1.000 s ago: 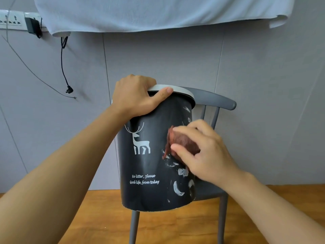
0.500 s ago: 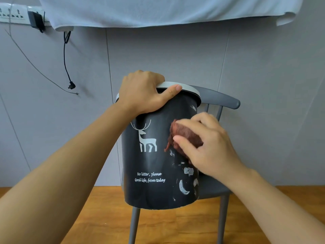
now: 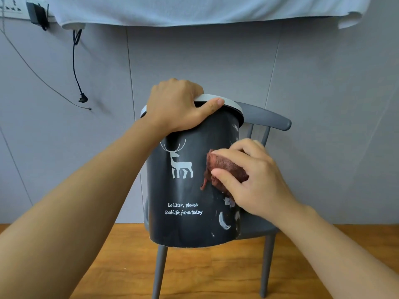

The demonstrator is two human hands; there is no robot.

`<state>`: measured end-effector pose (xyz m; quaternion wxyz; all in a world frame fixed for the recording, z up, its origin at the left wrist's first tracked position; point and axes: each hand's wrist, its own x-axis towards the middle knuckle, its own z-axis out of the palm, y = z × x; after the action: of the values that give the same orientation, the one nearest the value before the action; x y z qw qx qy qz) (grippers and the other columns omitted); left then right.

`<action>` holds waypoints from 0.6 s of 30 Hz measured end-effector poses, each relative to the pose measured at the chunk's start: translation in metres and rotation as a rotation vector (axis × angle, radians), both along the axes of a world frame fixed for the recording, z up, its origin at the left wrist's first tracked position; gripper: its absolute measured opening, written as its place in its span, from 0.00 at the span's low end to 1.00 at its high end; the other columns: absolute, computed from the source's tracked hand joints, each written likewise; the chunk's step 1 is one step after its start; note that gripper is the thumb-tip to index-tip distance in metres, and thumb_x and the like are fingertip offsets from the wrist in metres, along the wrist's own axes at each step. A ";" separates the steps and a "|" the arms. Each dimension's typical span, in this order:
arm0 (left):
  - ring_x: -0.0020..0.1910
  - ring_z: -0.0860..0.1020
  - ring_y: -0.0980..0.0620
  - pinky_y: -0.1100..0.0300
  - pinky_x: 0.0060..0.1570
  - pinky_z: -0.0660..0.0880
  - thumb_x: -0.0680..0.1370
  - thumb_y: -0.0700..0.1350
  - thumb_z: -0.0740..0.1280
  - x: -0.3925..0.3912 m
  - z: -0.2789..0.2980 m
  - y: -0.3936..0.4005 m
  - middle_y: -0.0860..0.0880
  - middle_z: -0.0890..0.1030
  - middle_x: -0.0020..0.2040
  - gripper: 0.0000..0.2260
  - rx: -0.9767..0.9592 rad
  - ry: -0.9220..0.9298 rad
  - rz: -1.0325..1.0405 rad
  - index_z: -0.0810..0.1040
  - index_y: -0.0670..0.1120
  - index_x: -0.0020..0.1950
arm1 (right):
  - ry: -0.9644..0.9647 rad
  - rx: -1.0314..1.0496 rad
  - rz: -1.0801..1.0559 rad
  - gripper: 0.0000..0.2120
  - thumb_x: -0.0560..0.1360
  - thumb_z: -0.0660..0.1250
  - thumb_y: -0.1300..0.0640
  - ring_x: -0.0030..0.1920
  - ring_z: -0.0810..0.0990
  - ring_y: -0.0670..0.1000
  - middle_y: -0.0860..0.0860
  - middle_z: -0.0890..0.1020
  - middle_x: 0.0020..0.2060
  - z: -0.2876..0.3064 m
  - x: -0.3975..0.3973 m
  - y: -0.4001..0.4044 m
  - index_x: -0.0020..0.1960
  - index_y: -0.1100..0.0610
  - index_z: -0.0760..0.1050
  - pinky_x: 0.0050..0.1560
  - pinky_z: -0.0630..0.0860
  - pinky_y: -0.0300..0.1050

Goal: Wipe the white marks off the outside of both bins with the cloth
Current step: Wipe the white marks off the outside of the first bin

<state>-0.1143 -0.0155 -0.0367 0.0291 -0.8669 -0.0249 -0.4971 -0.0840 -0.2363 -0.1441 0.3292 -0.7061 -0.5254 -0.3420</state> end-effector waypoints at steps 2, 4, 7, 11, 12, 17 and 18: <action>0.25 0.63 0.49 0.56 0.29 0.54 0.76 0.72 0.59 0.002 0.000 -0.001 0.49 0.62 0.24 0.32 0.000 0.007 0.004 0.57 0.45 0.31 | -0.017 -0.019 0.041 0.15 0.77 0.72 0.49 0.52 0.74 0.52 0.50 0.76 0.50 -0.012 -0.002 -0.004 0.60 0.55 0.83 0.51 0.78 0.53; 0.25 0.63 0.49 0.56 0.29 0.55 0.75 0.72 0.59 0.004 0.001 -0.001 0.49 0.62 0.24 0.32 0.002 0.013 0.005 0.57 0.45 0.31 | -0.043 -0.084 0.124 0.14 0.75 0.74 0.50 0.51 0.74 0.52 0.49 0.76 0.49 -0.031 -0.006 -0.012 0.58 0.55 0.84 0.49 0.77 0.50; 0.26 0.62 0.49 0.55 0.30 0.54 0.76 0.71 0.59 0.003 0.001 0.001 0.48 0.61 0.24 0.32 -0.008 0.016 -0.001 0.57 0.45 0.31 | -0.054 -0.147 0.182 0.14 0.75 0.75 0.50 0.50 0.75 0.52 0.49 0.76 0.48 -0.042 -0.008 -0.020 0.57 0.55 0.84 0.49 0.76 0.48; 0.27 0.63 0.46 0.55 0.29 0.55 0.76 0.71 0.58 0.001 0.002 0.003 0.48 0.62 0.25 0.32 -0.010 0.028 0.004 0.58 0.44 0.31 | 0.038 -0.044 0.068 0.19 0.78 0.68 0.44 0.52 0.75 0.51 0.49 0.76 0.50 -0.018 -0.005 -0.009 0.61 0.55 0.83 0.51 0.77 0.44; 0.26 0.63 0.46 0.55 0.29 0.55 0.76 0.71 0.58 0.001 0.002 0.003 0.48 0.62 0.24 0.32 -0.007 0.028 0.005 0.58 0.44 0.31 | 0.056 -0.021 0.034 0.20 0.78 0.66 0.43 0.52 0.75 0.50 0.48 0.76 0.50 -0.014 -0.004 -0.006 0.62 0.55 0.83 0.51 0.76 0.44; 0.26 0.62 0.48 0.55 0.30 0.54 0.76 0.72 0.58 0.004 0.002 0.001 0.48 0.61 0.25 0.32 -0.008 0.040 0.021 0.57 0.45 0.31 | -0.013 -0.143 0.131 0.12 0.75 0.74 0.50 0.47 0.74 0.52 0.50 0.76 0.46 -0.036 -0.018 -0.015 0.55 0.55 0.84 0.47 0.75 0.49; 0.26 0.61 0.48 0.55 0.30 0.54 0.76 0.72 0.58 0.004 0.003 0.001 0.48 0.61 0.25 0.32 -0.007 0.041 0.019 0.57 0.45 0.31 | -0.028 -0.178 0.175 0.11 0.74 0.75 0.51 0.46 0.74 0.51 0.50 0.75 0.45 -0.043 -0.021 -0.019 0.54 0.55 0.84 0.46 0.74 0.50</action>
<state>-0.1107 -0.0147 -0.0341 0.0314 -0.8767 -0.0345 -0.4788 -0.1051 -0.2554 -0.1872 0.2866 -0.6791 -0.6179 -0.2737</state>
